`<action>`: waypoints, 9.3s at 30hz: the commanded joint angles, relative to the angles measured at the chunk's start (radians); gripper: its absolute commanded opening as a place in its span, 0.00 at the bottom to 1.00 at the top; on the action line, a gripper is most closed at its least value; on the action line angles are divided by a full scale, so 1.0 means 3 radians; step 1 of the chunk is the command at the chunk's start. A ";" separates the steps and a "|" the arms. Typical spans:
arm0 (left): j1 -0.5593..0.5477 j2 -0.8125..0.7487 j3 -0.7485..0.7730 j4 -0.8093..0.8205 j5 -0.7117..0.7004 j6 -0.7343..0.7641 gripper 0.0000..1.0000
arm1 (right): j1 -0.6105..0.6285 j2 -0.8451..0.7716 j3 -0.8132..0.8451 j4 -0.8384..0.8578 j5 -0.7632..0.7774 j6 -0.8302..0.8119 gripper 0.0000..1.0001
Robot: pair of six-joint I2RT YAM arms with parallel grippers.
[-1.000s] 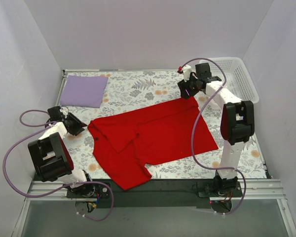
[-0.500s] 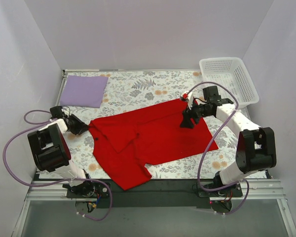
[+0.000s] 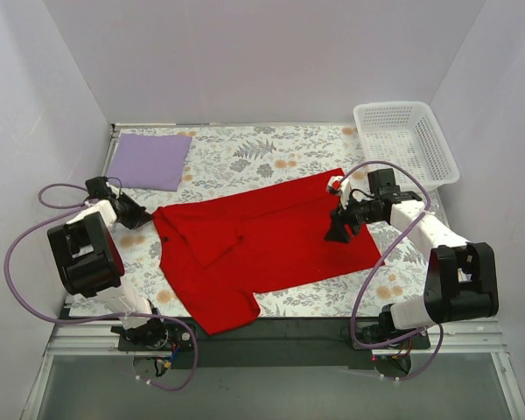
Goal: Fold and stack the t-shirts
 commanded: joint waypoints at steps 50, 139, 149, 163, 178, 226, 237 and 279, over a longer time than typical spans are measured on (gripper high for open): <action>-0.1513 -0.2386 -0.0785 -0.0845 0.0549 -0.0174 0.76 | -0.0026 -0.0566 -0.0447 -0.0336 -0.1102 -0.1410 0.72; -0.0700 -0.2677 -0.0146 -0.1377 -0.0801 -0.0414 0.78 | 0.3952 0.1208 0.1046 0.0850 0.1608 -0.0715 0.65; -0.0700 -0.2739 -0.0090 -0.1444 -0.0750 -0.0389 0.77 | 0.4198 0.1356 0.1021 0.0871 0.1628 -0.0689 0.63; -0.0700 -0.2775 -0.0039 -0.1531 -0.0663 -0.0363 0.76 | 0.4264 0.1576 0.1128 0.0881 0.1741 -0.0531 0.44; -0.0706 -0.2775 -0.0018 -0.1557 -0.0576 -0.0322 0.76 | 0.4147 0.1438 0.1185 0.0881 0.1721 -0.0377 0.01; -0.0915 -0.2452 -0.0826 -0.1132 0.1347 -0.0240 0.62 | 0.2245 0.1847 0.1553 0.0937 -0.0279 0.0819 0.05; -0.1135 -0.2417 -0.0754 -0.1147 0.1234 -0.0220 0.62 | 0.1851 0.1674 0.1619 0.1080 0.0411 0.1249 0.43; -0.1963 -0.1226 -0.0100 -0.0871 0.0140 0.1365 0.53 | -0.0067 -0.0357 -0.0216 -0.0136 -0.0422 -0.0587 0.52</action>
